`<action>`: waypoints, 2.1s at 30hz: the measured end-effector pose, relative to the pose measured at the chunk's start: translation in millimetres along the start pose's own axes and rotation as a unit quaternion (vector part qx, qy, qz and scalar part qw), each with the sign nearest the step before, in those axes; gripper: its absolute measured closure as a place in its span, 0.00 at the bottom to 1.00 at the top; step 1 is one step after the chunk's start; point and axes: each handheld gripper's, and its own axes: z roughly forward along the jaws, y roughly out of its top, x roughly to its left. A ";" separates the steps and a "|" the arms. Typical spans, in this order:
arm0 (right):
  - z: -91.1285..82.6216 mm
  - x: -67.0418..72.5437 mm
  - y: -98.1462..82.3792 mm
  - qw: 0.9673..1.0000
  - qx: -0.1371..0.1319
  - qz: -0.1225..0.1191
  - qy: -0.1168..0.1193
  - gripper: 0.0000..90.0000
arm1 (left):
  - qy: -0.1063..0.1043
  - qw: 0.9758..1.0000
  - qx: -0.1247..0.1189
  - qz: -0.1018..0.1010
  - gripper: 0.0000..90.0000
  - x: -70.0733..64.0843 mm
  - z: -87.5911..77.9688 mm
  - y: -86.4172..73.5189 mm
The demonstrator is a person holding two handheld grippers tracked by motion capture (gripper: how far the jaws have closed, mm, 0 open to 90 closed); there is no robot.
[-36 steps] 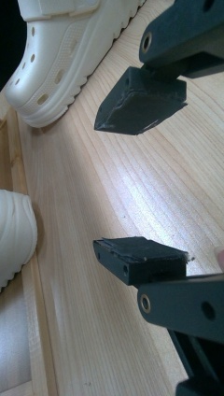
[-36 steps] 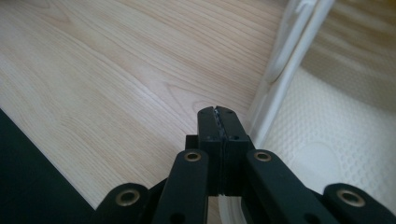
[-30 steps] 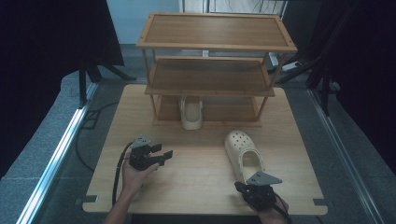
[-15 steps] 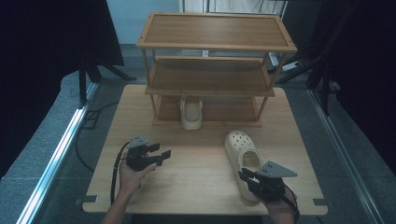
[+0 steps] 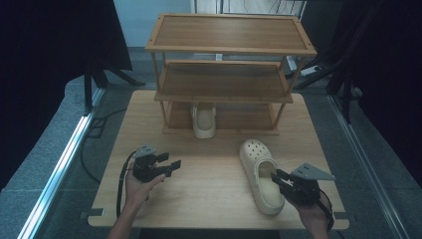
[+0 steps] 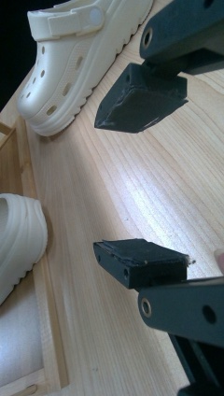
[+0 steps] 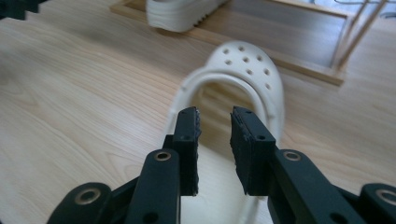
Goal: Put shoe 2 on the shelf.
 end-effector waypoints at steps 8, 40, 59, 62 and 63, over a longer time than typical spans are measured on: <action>2.5 -16.9 -12.0 0.999 0.018 0.021 -0.014 0.77 | -0.003 1.000 0.003 0.002 0.39 -1.9 1.4 0.0; 50.2 -31.2 -30.3 0.993 0.059 0.087 -0.051 0.84 | -0.012 1.000 0.001 0.001 0.38 -3.4 1.5 0.6; 36.3 -33.2 -19.2 0.994 0.008 0.101 -0.050 0.86 | -0.008 1.000 -0.002 -0.004 0.38 0.2 -0.9 1.0; 35.6 -34.1 -15.7 0.994 0.004 0.100 -0.050 0.86 | -0.007 1.000 -0.003 -0.006 0.38 0.8 -1.8 1.3; 35.4 -34.4 -14.3 0.994 0.003 0.102 -0.049 0.86 | -0.007 1.000 -0.004 -0.007 0.38 0.8 -2.2 1.4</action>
